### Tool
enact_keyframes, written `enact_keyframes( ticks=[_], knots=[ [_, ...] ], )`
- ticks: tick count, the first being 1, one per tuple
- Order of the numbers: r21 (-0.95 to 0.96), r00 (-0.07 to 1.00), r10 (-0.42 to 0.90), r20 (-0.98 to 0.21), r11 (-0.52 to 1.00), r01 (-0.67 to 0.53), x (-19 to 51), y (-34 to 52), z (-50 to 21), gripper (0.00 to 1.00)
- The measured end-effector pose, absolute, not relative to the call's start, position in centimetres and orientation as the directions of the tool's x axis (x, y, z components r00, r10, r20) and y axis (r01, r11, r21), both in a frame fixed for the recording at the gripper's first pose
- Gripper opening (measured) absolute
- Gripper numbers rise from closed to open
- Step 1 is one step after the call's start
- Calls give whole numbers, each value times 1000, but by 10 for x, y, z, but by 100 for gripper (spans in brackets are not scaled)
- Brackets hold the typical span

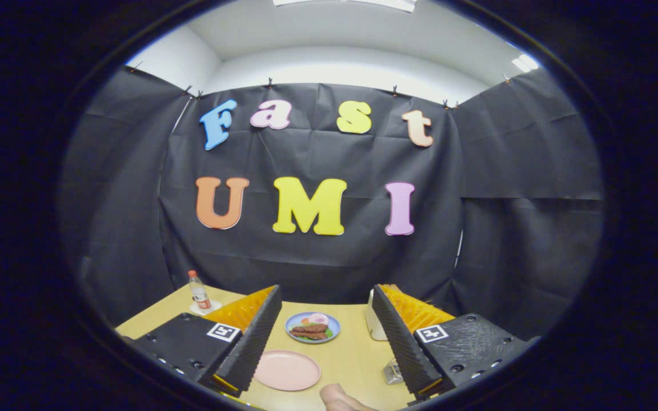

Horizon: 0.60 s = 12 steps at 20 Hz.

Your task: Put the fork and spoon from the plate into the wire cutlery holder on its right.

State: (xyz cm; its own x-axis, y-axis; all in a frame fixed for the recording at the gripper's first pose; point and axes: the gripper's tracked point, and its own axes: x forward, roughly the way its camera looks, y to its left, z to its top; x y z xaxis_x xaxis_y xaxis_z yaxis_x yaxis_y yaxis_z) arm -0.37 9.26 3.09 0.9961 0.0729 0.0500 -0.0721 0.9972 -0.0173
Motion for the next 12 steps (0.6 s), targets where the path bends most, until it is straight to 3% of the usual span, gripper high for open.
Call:
enact_keyframes(
  ticks=[12],
  knots=[
    [-56, 990, 137, 29, 989, -135, -26, 110, 24, 96]
  ],
)
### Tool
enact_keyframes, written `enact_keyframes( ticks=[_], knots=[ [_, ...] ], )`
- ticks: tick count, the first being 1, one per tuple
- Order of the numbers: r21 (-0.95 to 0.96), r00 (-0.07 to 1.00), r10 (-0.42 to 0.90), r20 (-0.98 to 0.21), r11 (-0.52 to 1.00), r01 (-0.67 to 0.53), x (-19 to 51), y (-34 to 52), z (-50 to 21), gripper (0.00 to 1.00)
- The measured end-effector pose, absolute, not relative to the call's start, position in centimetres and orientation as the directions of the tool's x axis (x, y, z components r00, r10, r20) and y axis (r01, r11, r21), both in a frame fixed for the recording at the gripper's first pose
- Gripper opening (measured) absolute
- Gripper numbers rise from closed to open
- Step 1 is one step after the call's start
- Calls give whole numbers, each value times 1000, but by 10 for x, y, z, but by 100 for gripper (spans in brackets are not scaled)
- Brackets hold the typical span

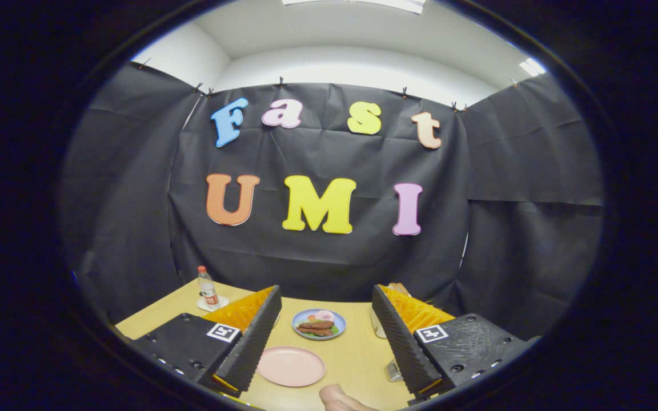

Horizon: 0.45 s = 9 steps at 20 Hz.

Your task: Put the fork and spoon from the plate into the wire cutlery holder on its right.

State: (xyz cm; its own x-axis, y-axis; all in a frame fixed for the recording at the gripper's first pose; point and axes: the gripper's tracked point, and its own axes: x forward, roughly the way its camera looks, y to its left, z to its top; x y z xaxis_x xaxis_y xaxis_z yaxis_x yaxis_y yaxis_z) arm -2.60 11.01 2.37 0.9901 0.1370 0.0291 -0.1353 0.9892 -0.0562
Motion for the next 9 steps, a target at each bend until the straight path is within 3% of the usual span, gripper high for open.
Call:
enact_keyframes(
  ticks=[9],
  knots=[
    [-69, 985, 172, 7, 983, -171, -26, 114, 14, 96]
  ],
)
